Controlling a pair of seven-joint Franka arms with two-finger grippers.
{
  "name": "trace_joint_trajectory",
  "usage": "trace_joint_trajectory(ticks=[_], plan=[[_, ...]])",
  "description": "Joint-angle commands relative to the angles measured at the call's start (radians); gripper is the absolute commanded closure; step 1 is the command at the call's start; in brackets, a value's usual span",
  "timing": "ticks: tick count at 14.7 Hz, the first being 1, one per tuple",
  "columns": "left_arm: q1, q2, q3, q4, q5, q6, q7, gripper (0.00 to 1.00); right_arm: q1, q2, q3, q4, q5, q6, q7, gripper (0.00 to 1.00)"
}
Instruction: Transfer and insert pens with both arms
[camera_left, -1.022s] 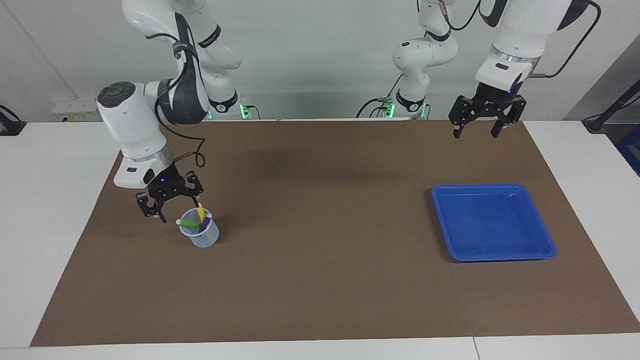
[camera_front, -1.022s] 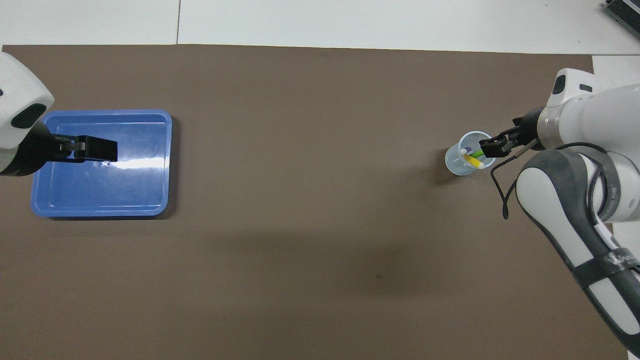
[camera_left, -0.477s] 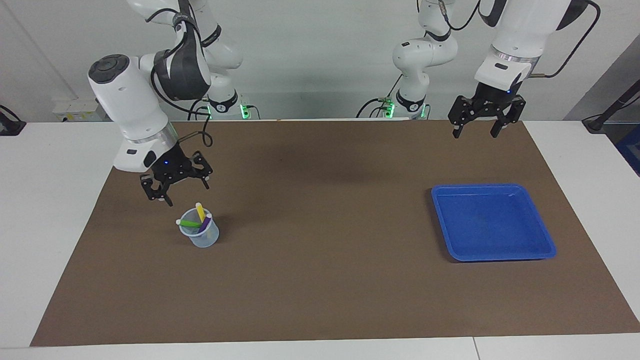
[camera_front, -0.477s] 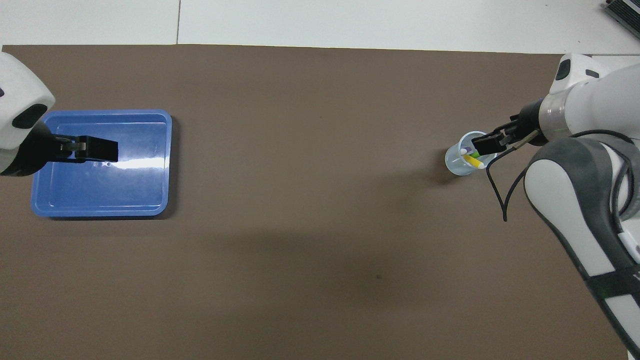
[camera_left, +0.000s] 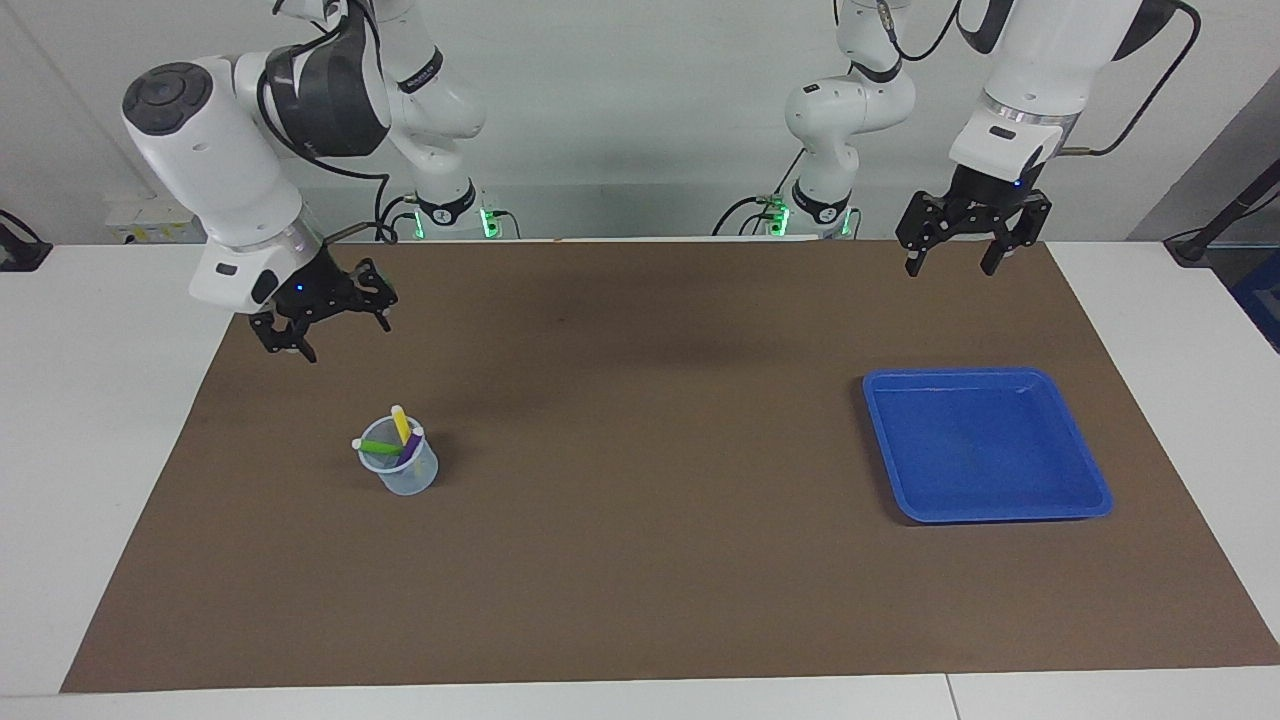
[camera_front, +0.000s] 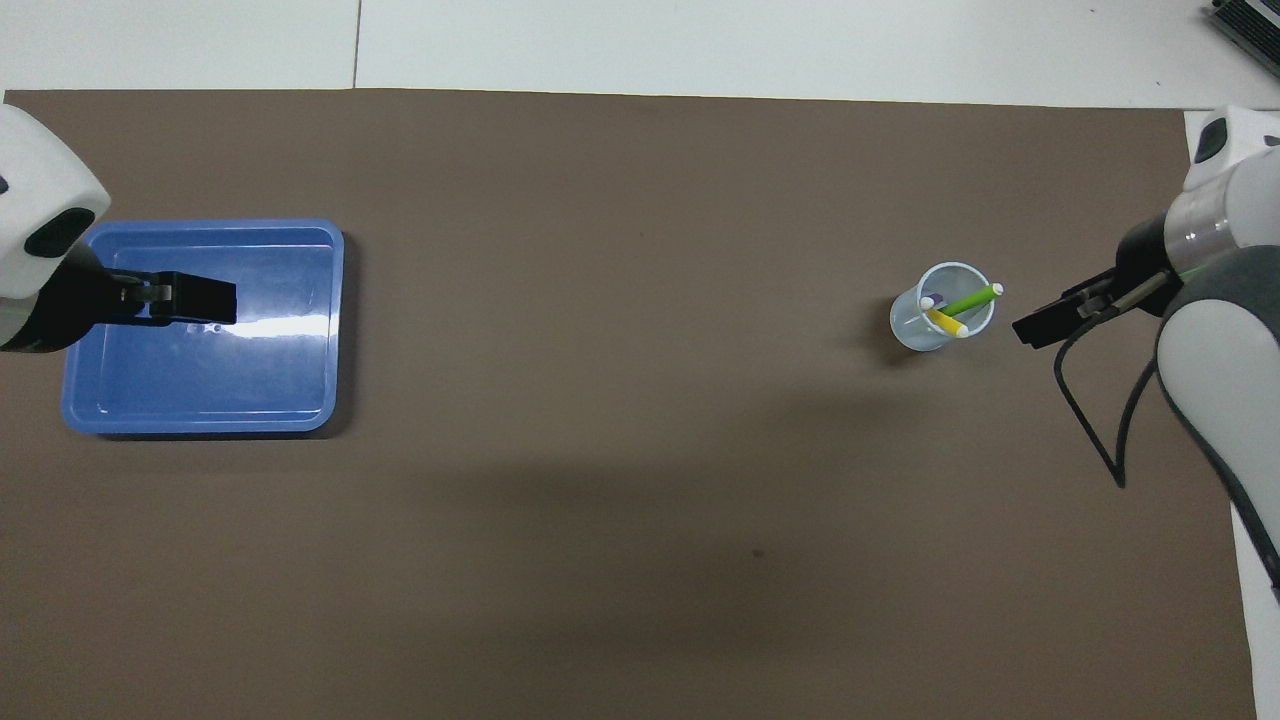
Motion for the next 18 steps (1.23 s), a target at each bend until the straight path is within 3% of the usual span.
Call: trace_joint_trajectory(ticks=[1,6,10,18], plan=[[0.012,-0.023,-0.003,-0.015,-0.014,-0.013,0.010,0.00,-0.005,-0.063,0.011,-0.011,-0.023,-0.070,0.028,0.00],[0.012,-0.023,-0.003,-0.015,-0.014,-0.013,0.010,0.00,0.064,-0.067,-0.022,-0.010,-0.024,-0.068,0.150,0.00],[0.012,-0.023,-0.003,-0.015,-0.014,-0.013,0.010,0.00,0.316,-0.072,-0.283,-0.009,-0.023,-0.052,0.150,0.00],[0.012,-0.023,-0.003,-0.015,-0.014,-0.013,0.010,0.00,0.338,-0.077,-0.301,-0.014,-0.023,-0.052,0.153,0.00]])
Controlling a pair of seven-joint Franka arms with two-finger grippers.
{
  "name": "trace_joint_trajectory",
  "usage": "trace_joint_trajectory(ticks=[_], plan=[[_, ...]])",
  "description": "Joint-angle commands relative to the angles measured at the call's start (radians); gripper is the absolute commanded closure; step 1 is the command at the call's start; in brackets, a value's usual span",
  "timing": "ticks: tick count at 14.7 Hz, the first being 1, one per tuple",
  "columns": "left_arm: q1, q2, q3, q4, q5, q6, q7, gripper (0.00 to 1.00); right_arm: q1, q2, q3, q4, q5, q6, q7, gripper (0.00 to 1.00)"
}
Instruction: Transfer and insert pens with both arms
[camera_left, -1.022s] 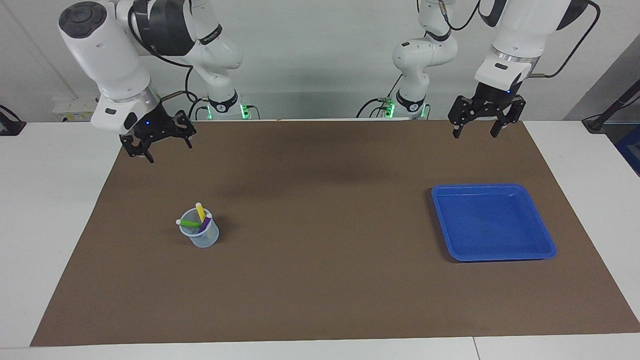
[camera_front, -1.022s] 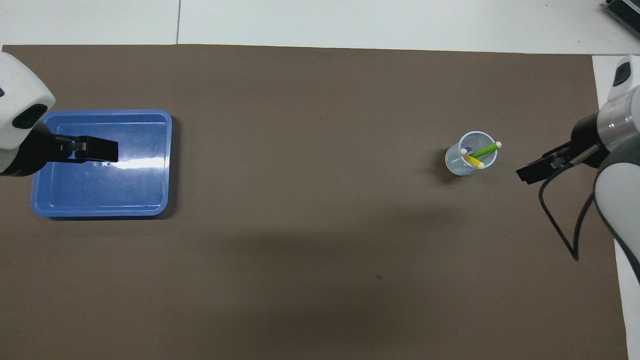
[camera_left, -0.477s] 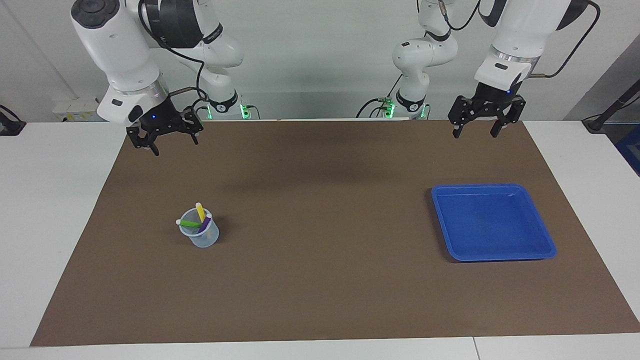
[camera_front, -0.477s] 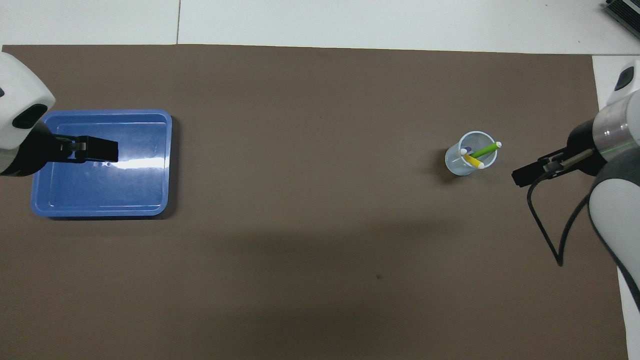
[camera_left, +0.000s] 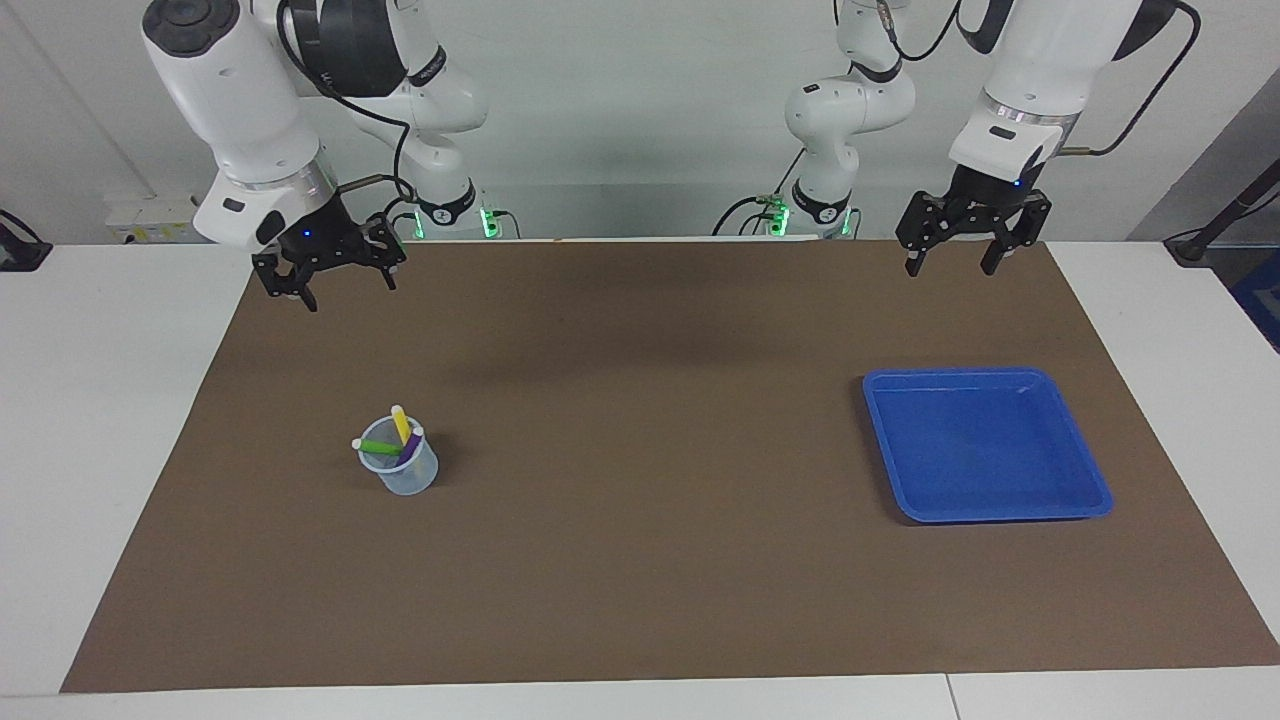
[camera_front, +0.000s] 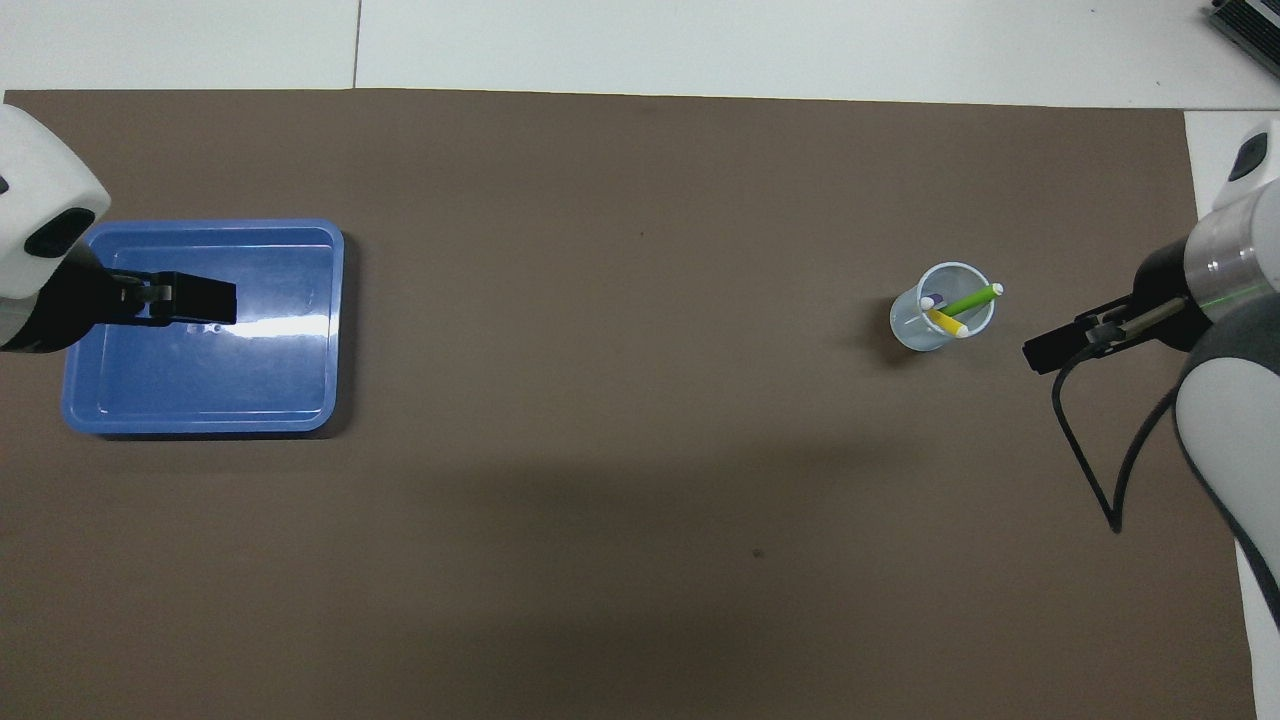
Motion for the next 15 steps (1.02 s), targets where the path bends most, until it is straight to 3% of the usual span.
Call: trace_joint_trajectory(ticks=[1,6,15], plan=[[0.012,-0.023,-0.003,-0.015,-0.014,-0.013,0.010,0.00,0.014,-0.013,-0.011,-0.014,-0.018,0.012,0.016,0.00],[0.012,-0.023,-0.005,-0.015,-0.014,-0.013,0.010,0.00,0.009,-0.011,-0.048,-0.028,-0.022,0.070,0.016,0.00],[0.012,-0.023,-0.003,-0.015,-0.014,-0.013,0.010,0.00,0.014,-0.011,-0.049,-0.028,-0.036,0.058,0.016,0.00]])
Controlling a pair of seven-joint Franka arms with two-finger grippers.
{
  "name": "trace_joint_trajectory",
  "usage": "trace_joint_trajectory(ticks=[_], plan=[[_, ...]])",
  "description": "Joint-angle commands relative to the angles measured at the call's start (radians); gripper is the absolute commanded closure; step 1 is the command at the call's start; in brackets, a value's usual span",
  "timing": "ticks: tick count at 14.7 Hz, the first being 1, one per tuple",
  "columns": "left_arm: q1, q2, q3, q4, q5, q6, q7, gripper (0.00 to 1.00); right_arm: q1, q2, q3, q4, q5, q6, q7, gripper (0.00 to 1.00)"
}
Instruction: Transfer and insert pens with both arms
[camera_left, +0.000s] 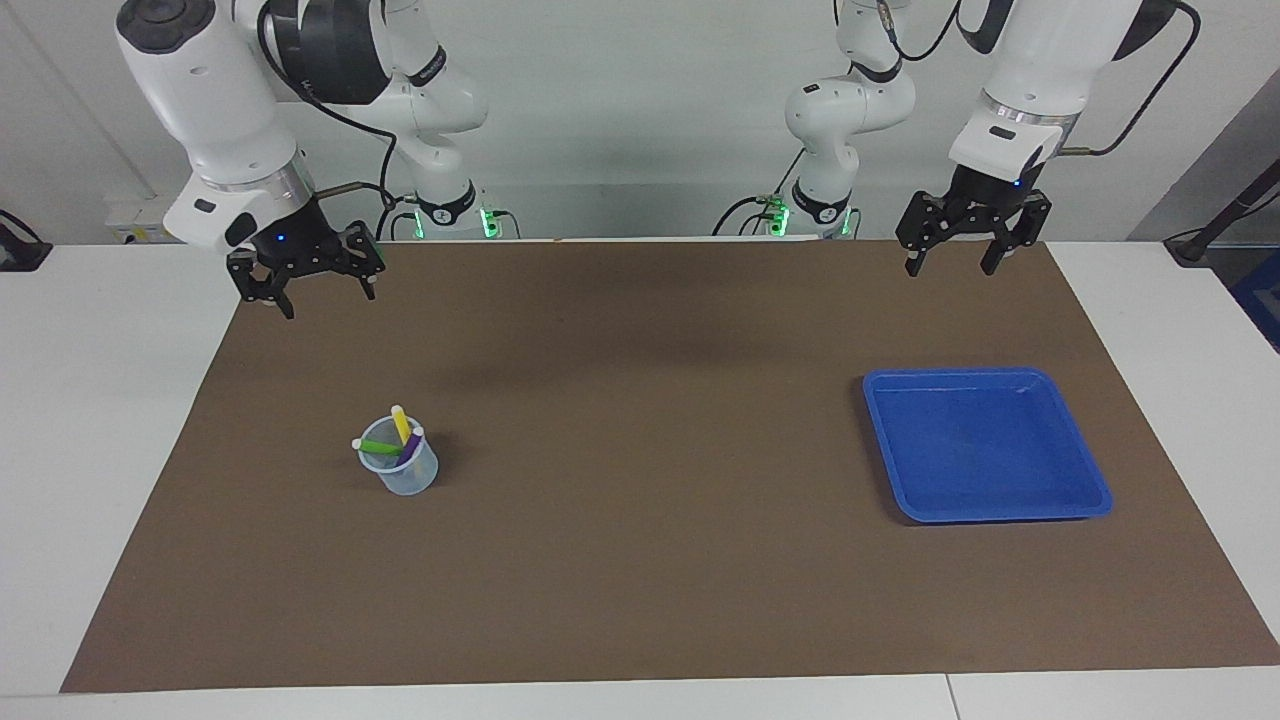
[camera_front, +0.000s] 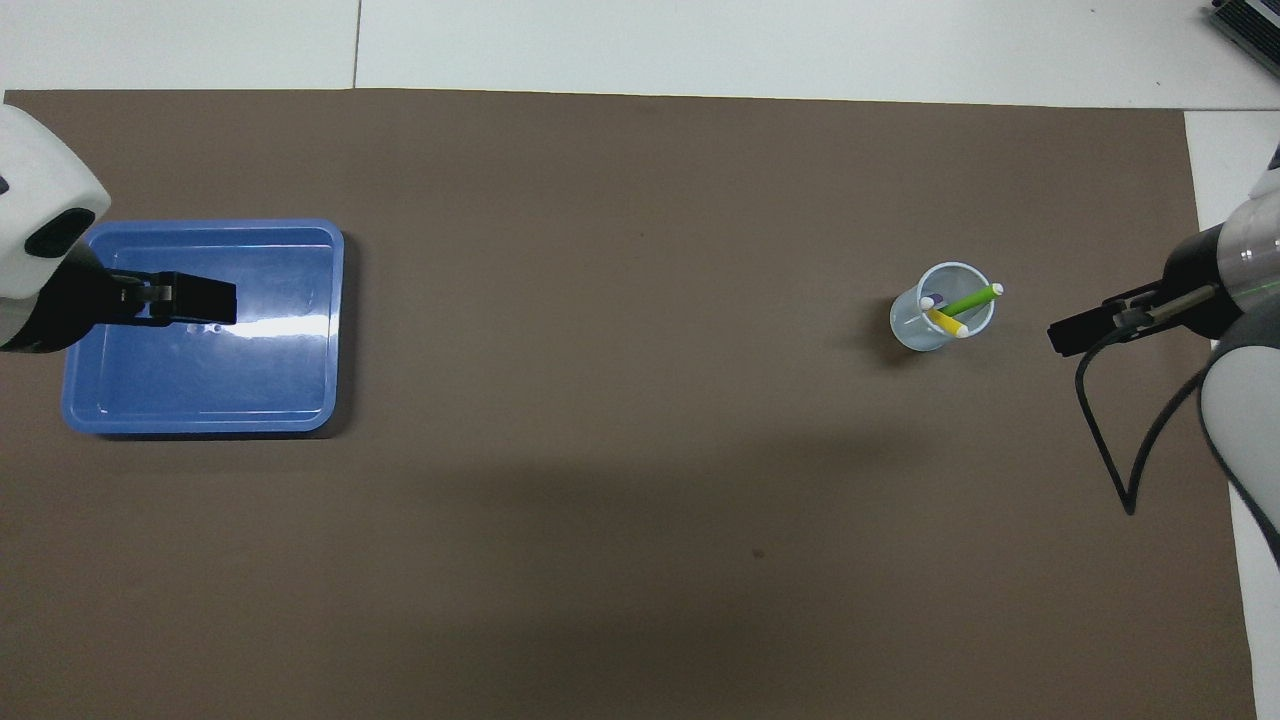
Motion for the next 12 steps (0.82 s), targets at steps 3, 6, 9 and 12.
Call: trace_joint_trajectory(ticks=[3,6,9,12], plan=[[0.012,-0.023,-0.003,-0.015,-0.014,-0.012,0.010,0.00,0.006,-0.011,-0.009,-0.008,-0.019,-0.026,0.015,0.00],[0.012,-0.023,-0.003,-0.015,-0.014,-0.012,0.010,0.00,0.009,-0.016,-0.012,-0.001,-0.012,-0.047,0.016,0.00],[0.012,-0.023,-0.003,-0.015,-0.014,-0.012,0.010,0.00,0.011,-0.018,-0.084,0.001,-0.007,-0.041,0.004,0.00],[0.012,-0.023,-0.003,-0.015,-0.014,-0.014,0.010,0.00,0.011,-0.019,-0.086,0.001,-0.007,-0.049,0.004,0.00]])
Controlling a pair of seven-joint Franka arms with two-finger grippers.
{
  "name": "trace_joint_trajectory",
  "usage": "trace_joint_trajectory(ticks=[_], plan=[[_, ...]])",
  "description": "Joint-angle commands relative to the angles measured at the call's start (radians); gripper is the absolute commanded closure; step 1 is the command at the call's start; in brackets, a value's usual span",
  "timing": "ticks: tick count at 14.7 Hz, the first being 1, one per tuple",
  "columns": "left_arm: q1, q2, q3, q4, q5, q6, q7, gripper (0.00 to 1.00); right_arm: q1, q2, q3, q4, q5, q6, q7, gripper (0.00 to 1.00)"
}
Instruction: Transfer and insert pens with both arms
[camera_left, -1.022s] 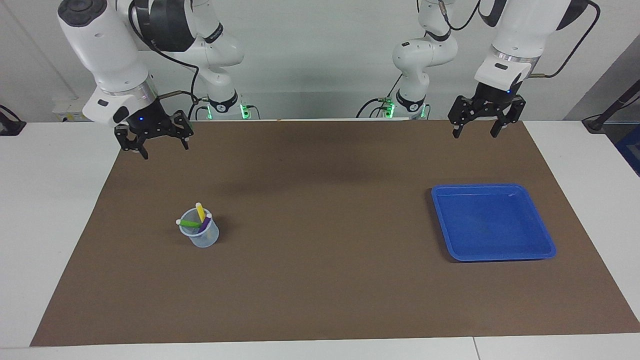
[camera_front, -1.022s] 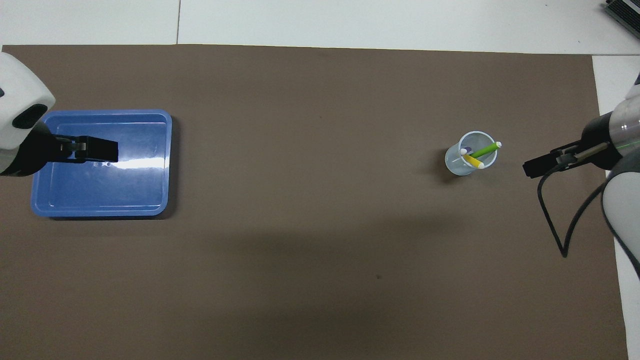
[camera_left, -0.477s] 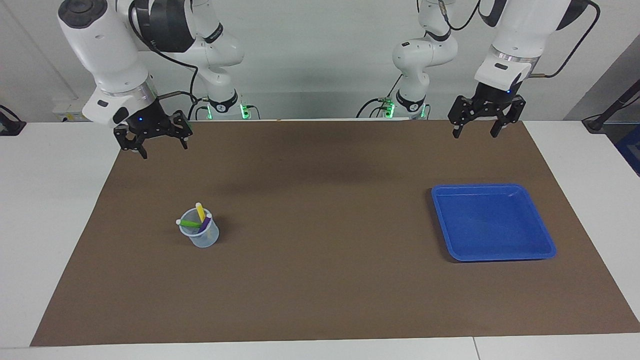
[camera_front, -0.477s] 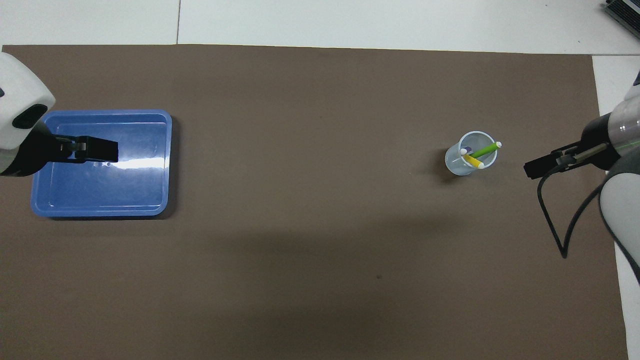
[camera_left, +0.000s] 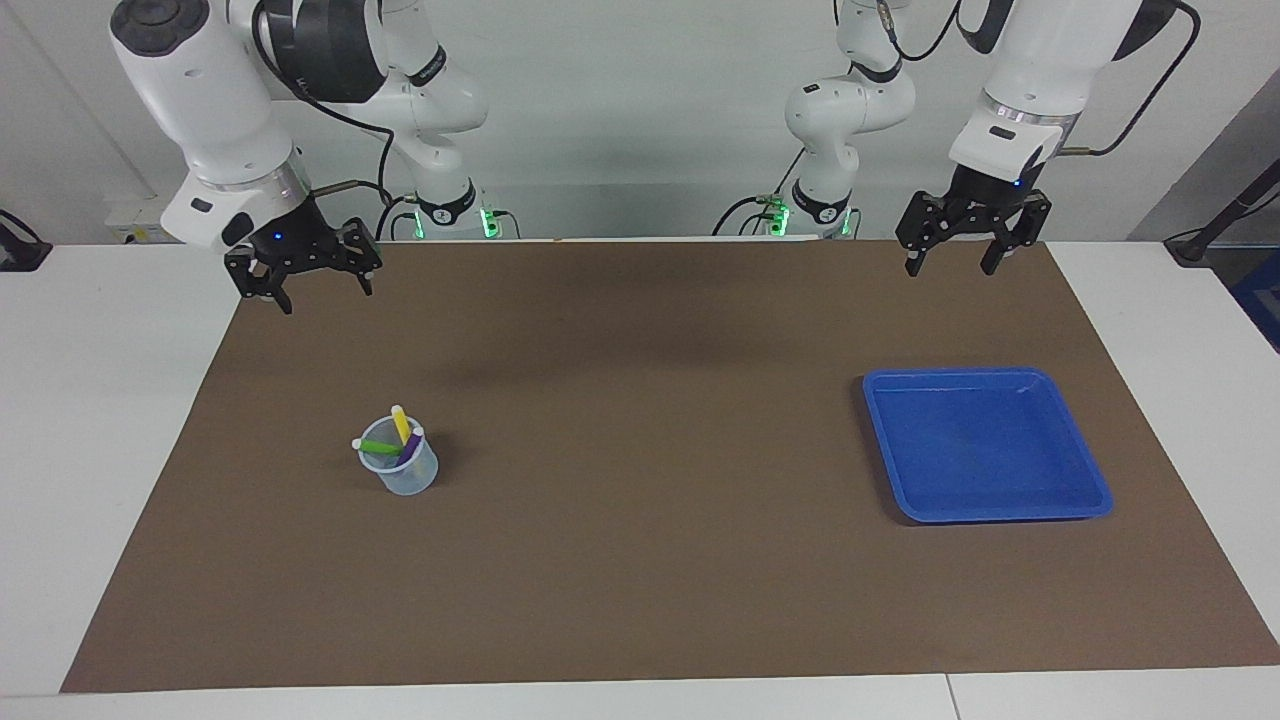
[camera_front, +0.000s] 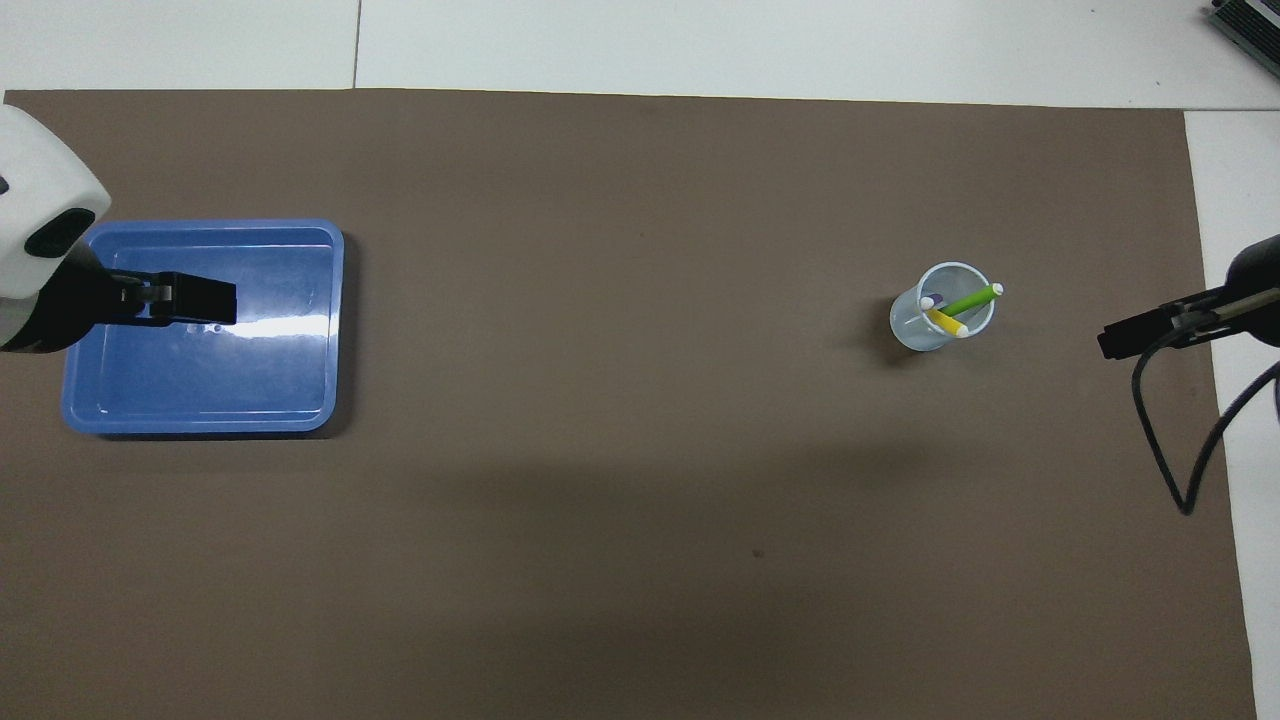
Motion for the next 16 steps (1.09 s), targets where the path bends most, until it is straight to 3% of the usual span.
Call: trace_joint_trajectory(ticks=[1,4,8,16], plan=[[0.012,-0.023,-0.003,-0.015,-0.014,-0.012,0.010,0.00,0.010,-0.024,0.000,-0.002,-0.005,-0.018,0.003,0.00],[0.012,-0.023,-0.003,-0.015,-0.014,-0.012,0.010,0.00,0.051,-0.065,-0.011,-0.003,-0.014,-0.021,0.007,0.00],[0.012,-0.023,-0.003,-0.015,-0.014,-0.008,0.010,0.00,0.053,-0.067,-0.015,0.001,0.054,-0.036,0.010,0.00],[0.012,-0.023,-0.003,-0.015,-0.014,-0.012,0.010,0.00,0.062,-0.061,-0.025,-0.014,0.042,0.015,0.012,0.00]])
